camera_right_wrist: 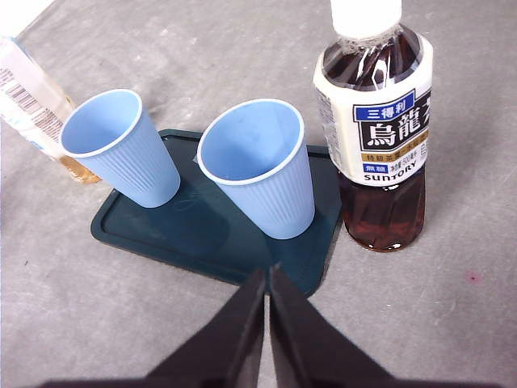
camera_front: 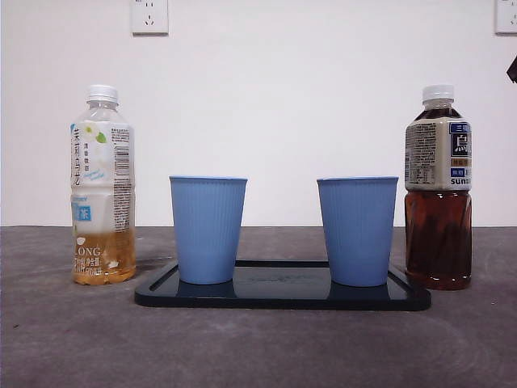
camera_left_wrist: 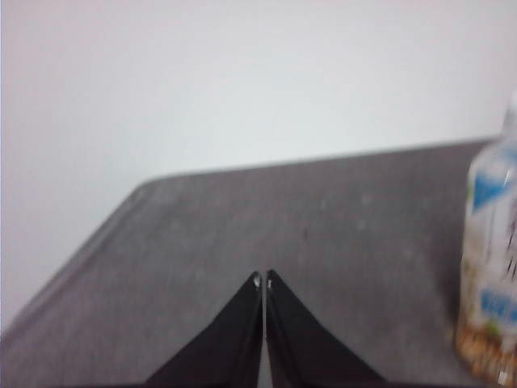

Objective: Pour the drink into the cup

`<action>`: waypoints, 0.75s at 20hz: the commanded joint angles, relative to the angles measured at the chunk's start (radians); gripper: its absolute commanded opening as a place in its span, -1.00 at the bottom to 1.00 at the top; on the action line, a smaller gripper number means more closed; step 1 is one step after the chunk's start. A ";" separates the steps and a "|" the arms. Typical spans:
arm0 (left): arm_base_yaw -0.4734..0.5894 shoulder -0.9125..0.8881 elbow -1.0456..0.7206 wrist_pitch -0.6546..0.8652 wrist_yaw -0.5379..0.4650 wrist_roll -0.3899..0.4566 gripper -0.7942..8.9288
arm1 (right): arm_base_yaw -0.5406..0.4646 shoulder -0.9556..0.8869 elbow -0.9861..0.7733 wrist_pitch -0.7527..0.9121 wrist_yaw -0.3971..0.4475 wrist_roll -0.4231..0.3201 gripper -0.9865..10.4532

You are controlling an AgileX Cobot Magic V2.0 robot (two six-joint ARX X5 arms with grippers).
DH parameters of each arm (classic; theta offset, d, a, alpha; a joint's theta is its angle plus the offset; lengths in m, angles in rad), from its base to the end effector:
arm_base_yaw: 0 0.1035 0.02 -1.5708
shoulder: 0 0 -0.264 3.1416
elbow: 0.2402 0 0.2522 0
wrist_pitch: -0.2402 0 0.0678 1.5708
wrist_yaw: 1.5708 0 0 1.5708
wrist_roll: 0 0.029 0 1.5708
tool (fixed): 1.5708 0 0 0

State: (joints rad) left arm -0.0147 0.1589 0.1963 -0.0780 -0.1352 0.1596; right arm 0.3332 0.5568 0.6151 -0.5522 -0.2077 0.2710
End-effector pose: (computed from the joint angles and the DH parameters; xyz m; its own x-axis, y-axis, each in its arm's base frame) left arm 0.0984 0.0025 0.2105 0.9919 0.1202 -0.0402 -0.1121 0.9800 0.1642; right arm 0.1130 0.0454 0.2716 0.7467 0.4767 -0.4639 -0.3537 0.8752 0.3299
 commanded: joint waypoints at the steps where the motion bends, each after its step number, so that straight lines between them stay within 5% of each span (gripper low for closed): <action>1: 0.011 -0.038 -0.072 0.010 -0.004 0.016 -0.82 | 0.005 0.003 0.008 0.006 0.001 0.010 -0.82; 15: 0.015 -0.154 -0.184 -0.103 -0.004 -0.016 -0.82 | 0.005 0.003 0.008 0.013 0.001 0.010 -0.82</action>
State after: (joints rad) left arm -0.0021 0.0055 0.0326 -0.1753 -0.1352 0.1558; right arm 0.3332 0.5568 0.6151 -0.5491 -0.2073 0.2710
